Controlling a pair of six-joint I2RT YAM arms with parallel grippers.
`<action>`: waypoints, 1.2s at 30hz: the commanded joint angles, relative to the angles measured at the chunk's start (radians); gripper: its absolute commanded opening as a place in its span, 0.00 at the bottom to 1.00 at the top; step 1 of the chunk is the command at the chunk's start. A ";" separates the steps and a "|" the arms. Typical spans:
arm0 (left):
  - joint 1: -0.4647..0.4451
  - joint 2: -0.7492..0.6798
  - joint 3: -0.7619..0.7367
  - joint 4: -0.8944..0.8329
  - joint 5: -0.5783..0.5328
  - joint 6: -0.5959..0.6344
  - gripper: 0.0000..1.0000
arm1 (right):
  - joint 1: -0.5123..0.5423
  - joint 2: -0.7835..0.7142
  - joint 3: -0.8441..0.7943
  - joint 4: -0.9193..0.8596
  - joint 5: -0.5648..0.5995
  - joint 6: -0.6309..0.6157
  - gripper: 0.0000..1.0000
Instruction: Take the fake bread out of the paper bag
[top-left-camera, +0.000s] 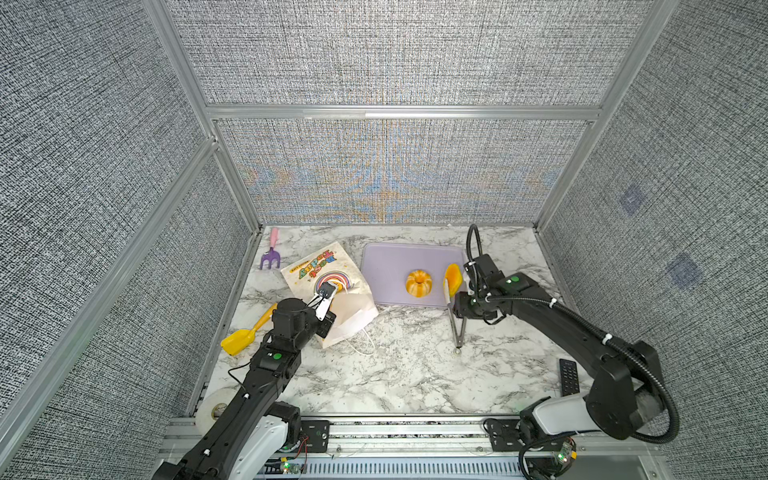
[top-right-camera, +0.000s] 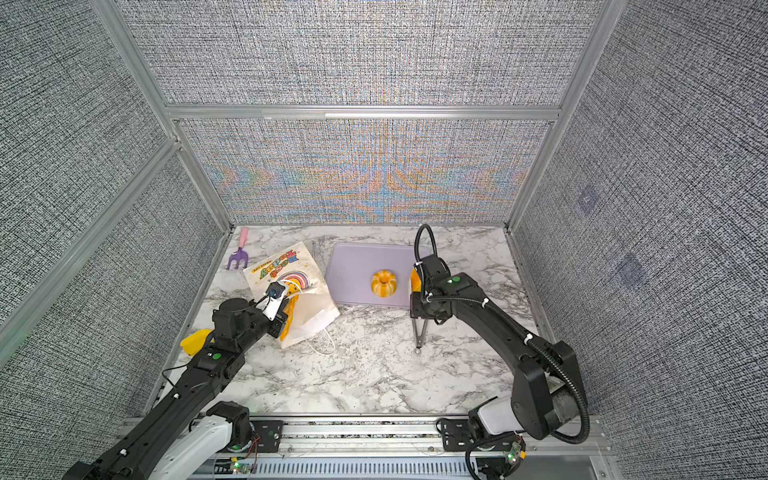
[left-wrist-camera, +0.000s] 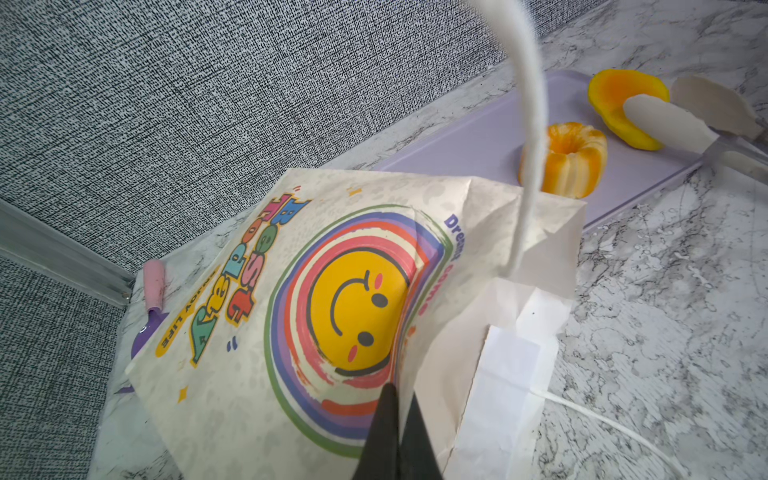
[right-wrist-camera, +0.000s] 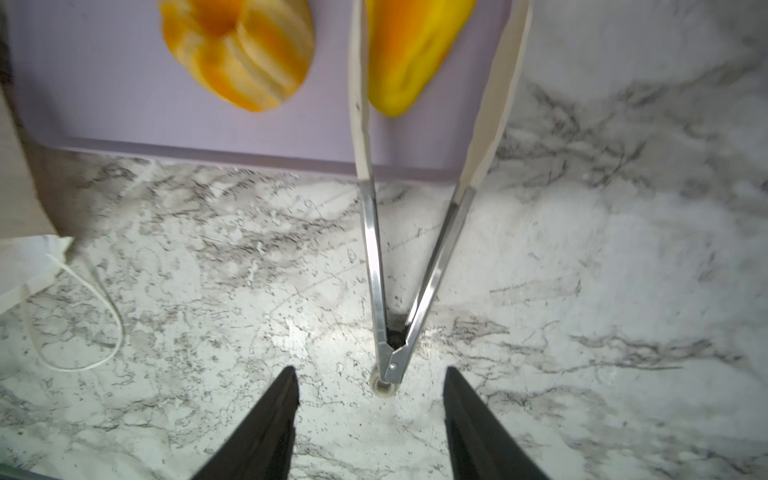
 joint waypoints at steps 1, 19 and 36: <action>0.001 0.001 0.007 -0.002 0.026 -0.005 0.00 | -0.021 -0.022 -0.090 0.147 -0.015 0.085 0.56; 0.001 0.008 0.008 0.000 0.027 -0.006 0.00 | -0.059 0.025 -0.246 0.342 -0.072 0.116 0.53; 0.001 0.011 0.010 -0.004 0.032 -0.008 0.00 | -0.100 0.105 -0.222 0.396 -0.022 0.137 0.28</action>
